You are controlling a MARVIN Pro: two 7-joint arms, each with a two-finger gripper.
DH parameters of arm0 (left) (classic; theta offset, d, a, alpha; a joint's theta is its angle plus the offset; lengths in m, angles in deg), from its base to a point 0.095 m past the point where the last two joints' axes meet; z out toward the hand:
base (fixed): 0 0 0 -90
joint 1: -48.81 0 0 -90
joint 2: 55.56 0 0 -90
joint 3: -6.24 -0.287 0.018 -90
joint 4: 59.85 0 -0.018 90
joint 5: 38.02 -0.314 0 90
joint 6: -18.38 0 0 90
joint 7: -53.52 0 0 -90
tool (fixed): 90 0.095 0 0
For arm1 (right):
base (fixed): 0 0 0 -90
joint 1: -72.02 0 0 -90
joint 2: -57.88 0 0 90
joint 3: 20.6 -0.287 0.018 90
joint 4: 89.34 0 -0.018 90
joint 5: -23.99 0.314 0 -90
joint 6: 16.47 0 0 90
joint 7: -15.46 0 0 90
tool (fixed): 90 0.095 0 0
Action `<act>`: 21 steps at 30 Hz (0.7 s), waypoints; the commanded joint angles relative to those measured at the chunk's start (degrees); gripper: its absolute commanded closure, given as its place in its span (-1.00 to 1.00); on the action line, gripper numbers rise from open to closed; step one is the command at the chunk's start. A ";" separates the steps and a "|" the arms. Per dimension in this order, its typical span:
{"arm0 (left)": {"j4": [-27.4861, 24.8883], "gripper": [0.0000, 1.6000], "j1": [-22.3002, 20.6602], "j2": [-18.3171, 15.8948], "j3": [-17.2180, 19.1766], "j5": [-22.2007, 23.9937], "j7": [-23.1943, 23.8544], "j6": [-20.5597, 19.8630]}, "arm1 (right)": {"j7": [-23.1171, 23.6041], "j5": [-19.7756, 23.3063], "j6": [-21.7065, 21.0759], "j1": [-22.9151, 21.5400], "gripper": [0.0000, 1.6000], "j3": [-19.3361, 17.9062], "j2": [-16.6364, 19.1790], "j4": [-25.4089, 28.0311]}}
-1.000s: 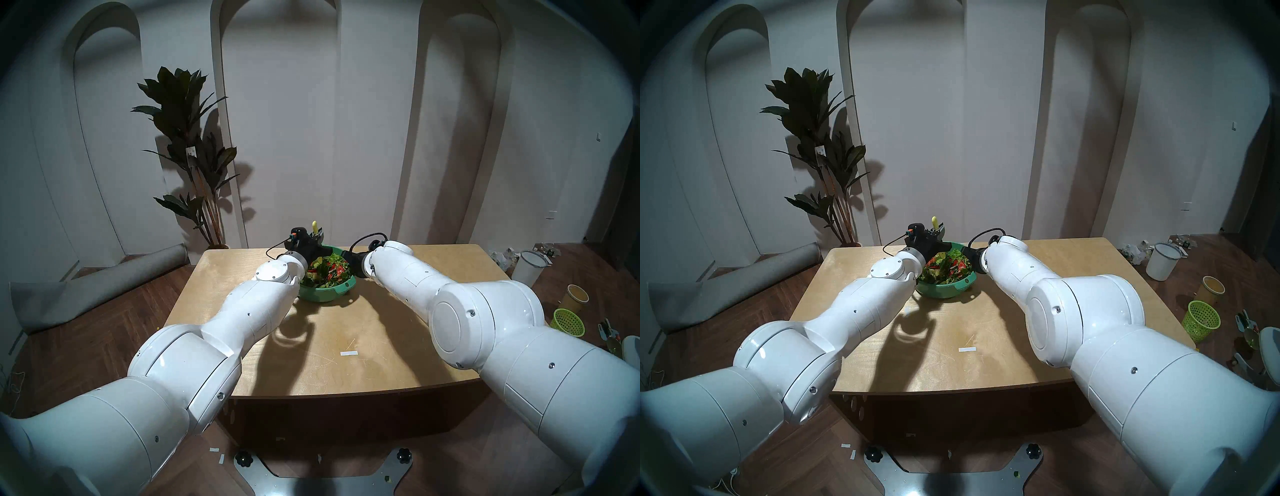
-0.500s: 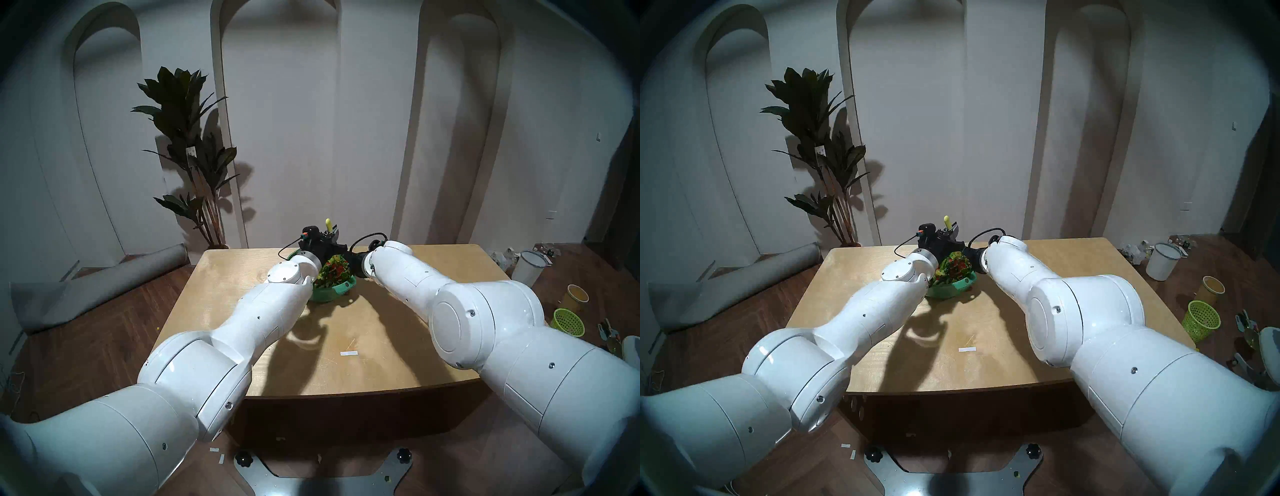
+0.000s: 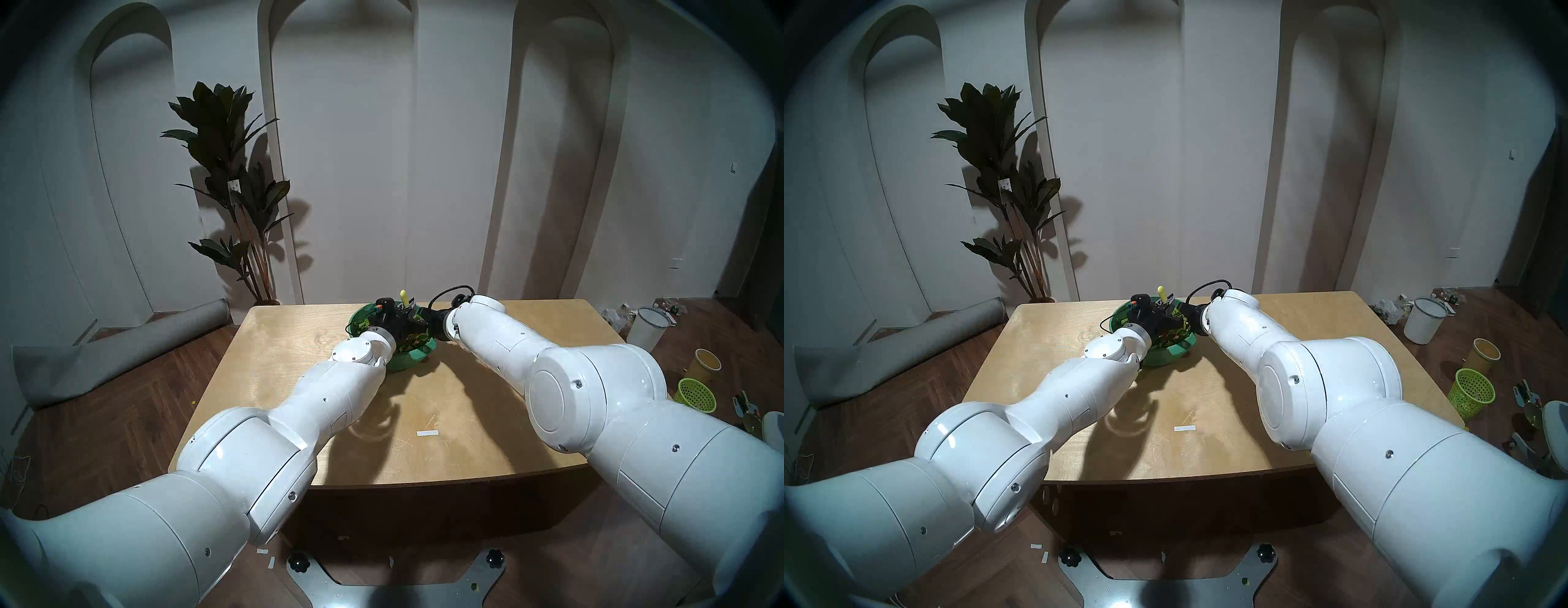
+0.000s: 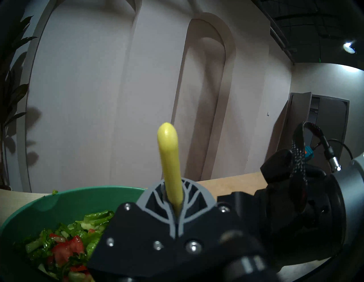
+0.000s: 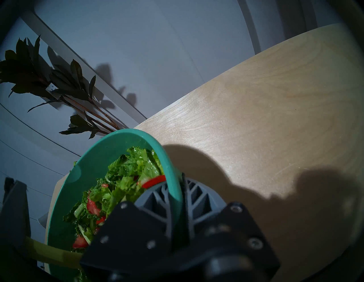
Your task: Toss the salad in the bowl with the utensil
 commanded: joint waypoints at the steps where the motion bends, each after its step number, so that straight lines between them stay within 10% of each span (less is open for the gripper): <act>1: 1.55 1.00 -3.38 -0.91 0.14 -0.73 -0.86 1.78 | 0.39 0.10 0.64 -2.27 0.64 -0.10 0.04 1.94; 21: -1.14 1.00 -1.60 -2.56 2.49 0.15 0.74 5.37 | 0.42 0.09 0.66 -2.27 0.64 -0.10 0.04 1.94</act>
